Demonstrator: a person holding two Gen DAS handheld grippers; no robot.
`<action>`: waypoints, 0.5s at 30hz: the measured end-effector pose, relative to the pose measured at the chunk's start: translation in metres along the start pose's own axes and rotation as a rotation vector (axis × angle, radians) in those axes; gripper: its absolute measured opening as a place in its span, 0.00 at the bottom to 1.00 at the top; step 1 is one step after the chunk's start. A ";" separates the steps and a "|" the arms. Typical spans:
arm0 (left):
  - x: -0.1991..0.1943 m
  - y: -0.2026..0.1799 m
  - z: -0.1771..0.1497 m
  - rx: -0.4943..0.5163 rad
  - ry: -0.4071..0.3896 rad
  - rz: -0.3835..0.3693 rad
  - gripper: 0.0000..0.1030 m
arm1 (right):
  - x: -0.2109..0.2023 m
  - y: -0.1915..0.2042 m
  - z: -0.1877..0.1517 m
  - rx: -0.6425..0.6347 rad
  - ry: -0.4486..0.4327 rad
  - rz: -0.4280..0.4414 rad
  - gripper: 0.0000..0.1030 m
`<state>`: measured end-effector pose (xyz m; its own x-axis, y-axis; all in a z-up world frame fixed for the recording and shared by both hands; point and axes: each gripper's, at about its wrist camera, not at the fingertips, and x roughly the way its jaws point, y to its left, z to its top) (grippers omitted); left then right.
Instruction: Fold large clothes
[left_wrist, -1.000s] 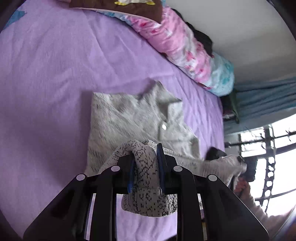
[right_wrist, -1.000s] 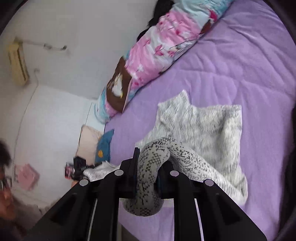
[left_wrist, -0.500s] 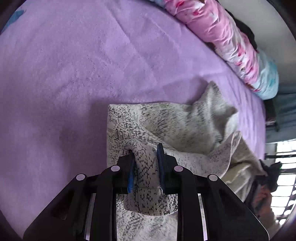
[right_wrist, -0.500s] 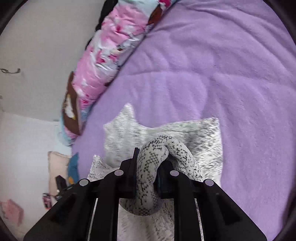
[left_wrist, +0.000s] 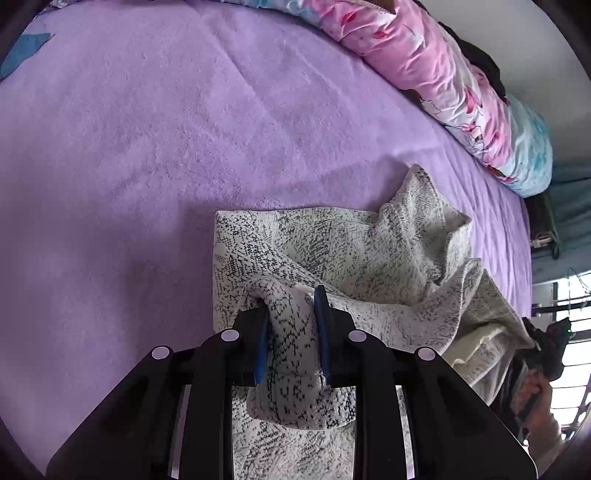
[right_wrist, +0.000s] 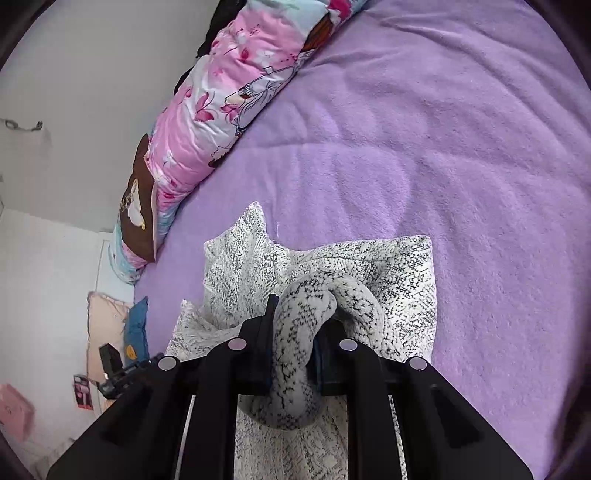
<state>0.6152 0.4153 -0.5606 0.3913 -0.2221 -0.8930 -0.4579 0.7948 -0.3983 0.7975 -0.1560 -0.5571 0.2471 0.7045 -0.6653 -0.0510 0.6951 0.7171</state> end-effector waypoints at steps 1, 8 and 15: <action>-0.001 0.000 0.000 -0.005 0.002 -0.007 0.23 | -0.001 0.000 0.000 0.021 0.006 0.037 0.23; -0.037 -0.014 -0.005 0.064 -0.110 0.013 0.94 | -0.016 0.023 -0.008 -0.041 0.006 0.088 0.60; -0.055 -0.037 -0.025 0.211 -0.106 0.115 0.94 | -0.054 0.041 -0.025 -0.143 -0.061 0.095 0.73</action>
<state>0.5910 0.3842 -0.5018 0.4331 -0.0722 -0.8984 -0.3317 0.9140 -0.2334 0.7576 -0.1622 -0.4967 0.2924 0.7608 -0.5794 -0.2126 0.6425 0.7362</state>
